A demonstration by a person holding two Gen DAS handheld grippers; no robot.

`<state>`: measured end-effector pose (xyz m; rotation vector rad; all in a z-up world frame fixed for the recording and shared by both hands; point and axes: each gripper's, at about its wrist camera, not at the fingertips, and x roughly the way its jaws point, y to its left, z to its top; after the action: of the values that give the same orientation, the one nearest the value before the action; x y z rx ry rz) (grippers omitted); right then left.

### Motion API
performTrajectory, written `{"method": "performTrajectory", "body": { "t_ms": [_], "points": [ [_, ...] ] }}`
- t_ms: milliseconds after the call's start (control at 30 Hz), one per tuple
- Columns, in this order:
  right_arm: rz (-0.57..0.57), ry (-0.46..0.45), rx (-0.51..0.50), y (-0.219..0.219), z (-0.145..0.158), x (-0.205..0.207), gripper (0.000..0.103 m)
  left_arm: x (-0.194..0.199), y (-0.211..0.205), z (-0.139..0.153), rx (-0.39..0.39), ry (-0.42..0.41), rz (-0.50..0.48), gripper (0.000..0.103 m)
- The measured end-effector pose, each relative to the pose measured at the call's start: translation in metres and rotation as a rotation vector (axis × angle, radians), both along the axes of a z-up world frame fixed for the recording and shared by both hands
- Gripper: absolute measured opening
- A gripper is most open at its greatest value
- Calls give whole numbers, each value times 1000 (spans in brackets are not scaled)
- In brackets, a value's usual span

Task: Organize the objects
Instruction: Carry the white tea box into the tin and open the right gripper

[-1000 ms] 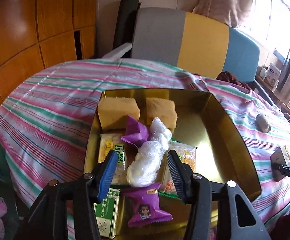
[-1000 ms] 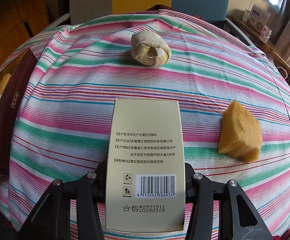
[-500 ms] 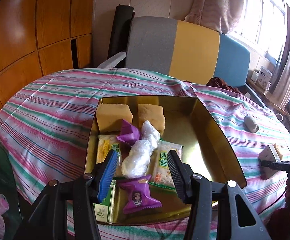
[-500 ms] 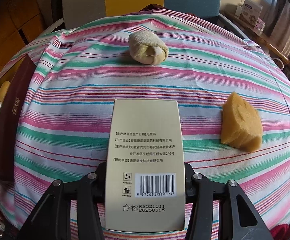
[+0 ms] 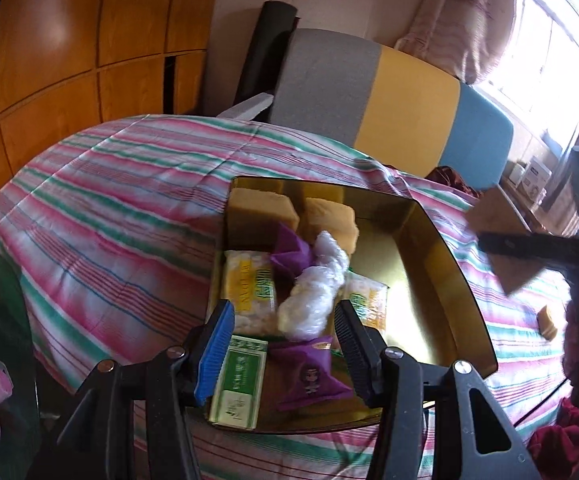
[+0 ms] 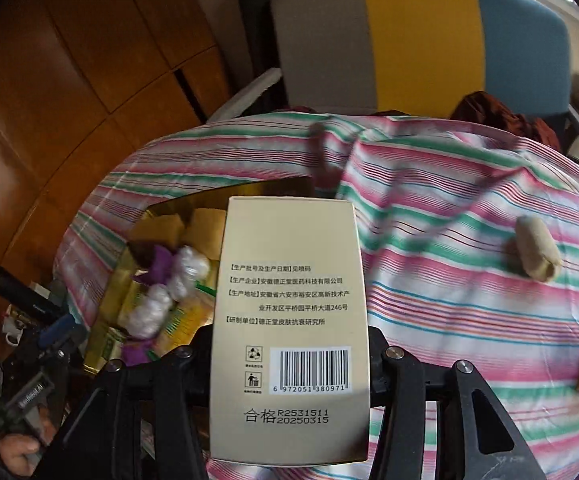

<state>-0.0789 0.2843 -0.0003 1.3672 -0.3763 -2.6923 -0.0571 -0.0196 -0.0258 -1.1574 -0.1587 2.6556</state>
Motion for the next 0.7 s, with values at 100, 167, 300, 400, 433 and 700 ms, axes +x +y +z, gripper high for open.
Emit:
{"method": "performTrajectory", "body": {
  "t_ms": [100, 167, 300, 400, 433, 700],
  "points": [
    [35, -18, 9, -33, -4, -34, 51, -2, -9, -2, 20, -3, 13, 52],
    [40, -45, 12, -48, -12, -57, 51, -3, -14, -3, 30, -7, 20, 52],
    [20, -129, 71, -68, -43, -97, 51, -9, -21, -9, 49, -31, 33, 52],
    [-8, -183, 102, -73, -66, -116, 51, -13, -25, -16, 57, -54, 43, 52],
    [-23, -198, 103, -73, -73, -121, 51, -14, -26, -18, 58, -59, 45, 52],
    [20, -209, -19, -75, -92, -132, 66, -14, -25, -24, 44, -74, 44, 52]
  ]
}}
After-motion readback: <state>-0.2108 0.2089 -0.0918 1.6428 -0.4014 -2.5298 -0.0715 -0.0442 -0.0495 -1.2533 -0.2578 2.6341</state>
